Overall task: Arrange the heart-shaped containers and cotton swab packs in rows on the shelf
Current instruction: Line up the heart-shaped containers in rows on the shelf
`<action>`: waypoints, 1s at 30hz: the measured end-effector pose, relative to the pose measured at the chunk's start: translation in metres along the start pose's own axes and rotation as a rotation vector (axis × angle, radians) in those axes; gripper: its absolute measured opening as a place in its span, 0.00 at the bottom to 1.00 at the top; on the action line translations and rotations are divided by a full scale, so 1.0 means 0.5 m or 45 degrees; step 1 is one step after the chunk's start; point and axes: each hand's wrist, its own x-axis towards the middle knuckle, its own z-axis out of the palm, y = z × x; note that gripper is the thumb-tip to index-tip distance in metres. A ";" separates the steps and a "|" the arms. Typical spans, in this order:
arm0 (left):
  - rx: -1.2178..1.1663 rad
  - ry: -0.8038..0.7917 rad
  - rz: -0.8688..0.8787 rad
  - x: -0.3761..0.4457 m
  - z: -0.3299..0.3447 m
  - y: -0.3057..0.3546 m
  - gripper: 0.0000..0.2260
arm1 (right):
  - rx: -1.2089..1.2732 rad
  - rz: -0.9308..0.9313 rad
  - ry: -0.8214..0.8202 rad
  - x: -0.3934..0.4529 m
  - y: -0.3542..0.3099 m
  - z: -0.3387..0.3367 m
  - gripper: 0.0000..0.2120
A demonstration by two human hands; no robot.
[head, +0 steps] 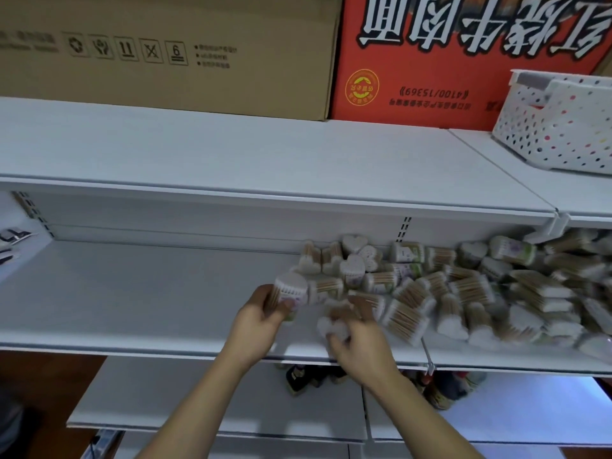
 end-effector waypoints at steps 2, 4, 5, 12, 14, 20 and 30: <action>-0.057 0.005 -0.012 -0.002 -0.004 0.010 0.11 | 0.368 0.132 0.047 -0.011 -0.002 -0.033 0.20; -0.125 -0.012 -0.018 -0.004 0.001 0.022 0.11 | 0.628 0.226 0.026 -0.017 -0.011 -0.055 0.27; -0.165 -0.030 -0.014 -0.007 0.005 0.031 0.11 | 0.677 0.241 0.022 -0.017 -0.014 -0.061 0.30; -0.423 -0.072 0.029 -0.027 -0.014 0.087 0.12 | 0.965 0.172 0.120 0.007 -0.078 -0.103 0.19; -0.416 -0.078 0.028 -0.034 -0.038 0.088 0.13 | 0.971 0.138 0.127 0.018 -0.095 -0.096 0.21; -0.429 0.012 -0.088 -0.053 -0.142 0.047 0.08 | 0.958 -0.009 -0.046 0.056 -0.187 -0.026 0.22; -0.365 0.027 -0.144 -0.056 -0.470 -0.069 0.14 | 0.798 -0.108 -0.189 0.136 -0.458 0.147 0.21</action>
